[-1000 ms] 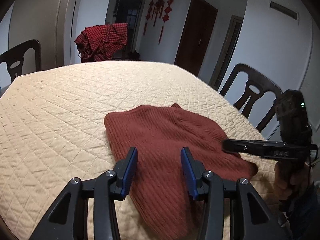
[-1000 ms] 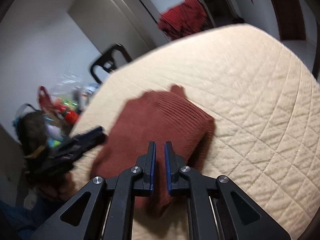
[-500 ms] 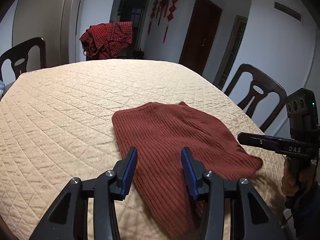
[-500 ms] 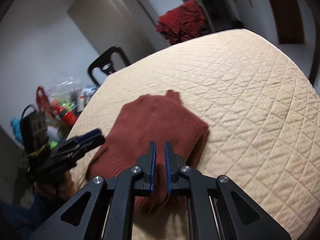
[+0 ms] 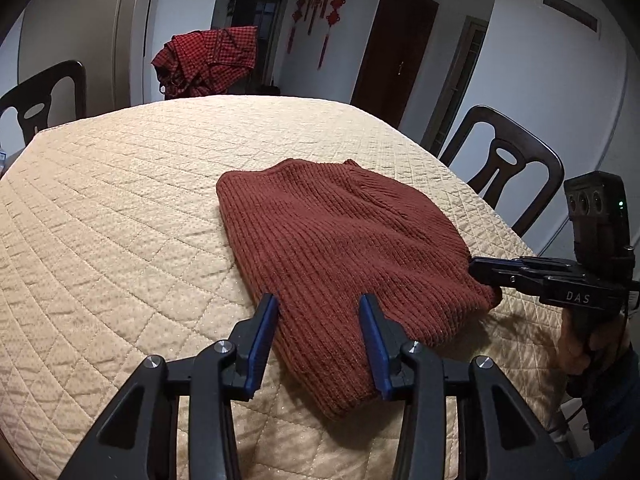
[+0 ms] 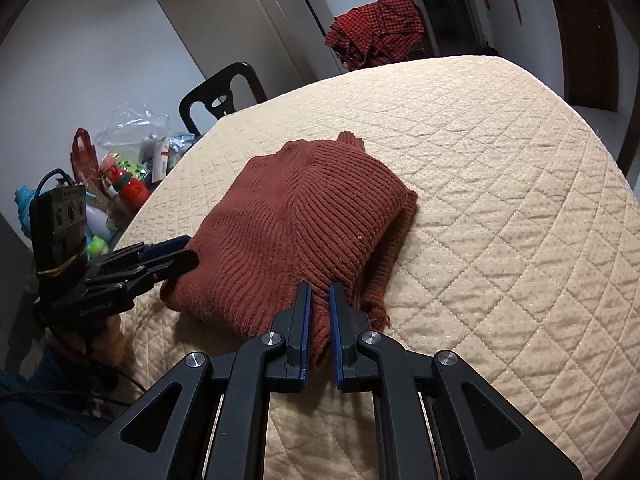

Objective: Fold small clothes

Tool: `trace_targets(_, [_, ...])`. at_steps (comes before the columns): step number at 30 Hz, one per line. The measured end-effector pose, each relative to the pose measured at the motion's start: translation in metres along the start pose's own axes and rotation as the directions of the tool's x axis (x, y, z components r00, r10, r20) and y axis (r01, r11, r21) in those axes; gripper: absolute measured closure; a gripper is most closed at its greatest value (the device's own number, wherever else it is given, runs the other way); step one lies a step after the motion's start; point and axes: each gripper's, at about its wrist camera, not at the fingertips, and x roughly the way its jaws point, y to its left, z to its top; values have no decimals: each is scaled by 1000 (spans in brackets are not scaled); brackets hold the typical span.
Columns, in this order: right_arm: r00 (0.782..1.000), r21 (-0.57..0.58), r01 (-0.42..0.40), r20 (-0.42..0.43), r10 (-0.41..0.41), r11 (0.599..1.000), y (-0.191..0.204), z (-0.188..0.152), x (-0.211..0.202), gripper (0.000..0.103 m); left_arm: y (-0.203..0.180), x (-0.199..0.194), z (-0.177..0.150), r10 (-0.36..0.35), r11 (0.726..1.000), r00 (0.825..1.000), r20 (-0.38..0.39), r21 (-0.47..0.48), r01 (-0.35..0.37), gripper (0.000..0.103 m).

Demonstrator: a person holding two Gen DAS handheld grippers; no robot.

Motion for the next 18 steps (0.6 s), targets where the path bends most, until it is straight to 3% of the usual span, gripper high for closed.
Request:
trace_targets(5, [1000, 40, -13, 29, 12, 999, 0, 5, -7, 81, -1, -4, 6, 32, 999, 999, 8, -22, -32, 58])
trace_targets(7, [999, 48, -5, 36, 3, 999, 1, 8, -7, 65, 0, -4, 9, 52, 998, 999, 12, -30, -51, 58])
trace_targets(8, [999, 50, -2, 38, 0, 999, 0, 9, -7, 63, 1, -4, 10, 58, 998, 998, 13, -37, -57, 58])
trace_targets(18, [999, 98, 7, 39, -11, 995, -5, 20, 2, 61, 8, 0, 20, 82, 994, 997, 17, -81, -80, 58])
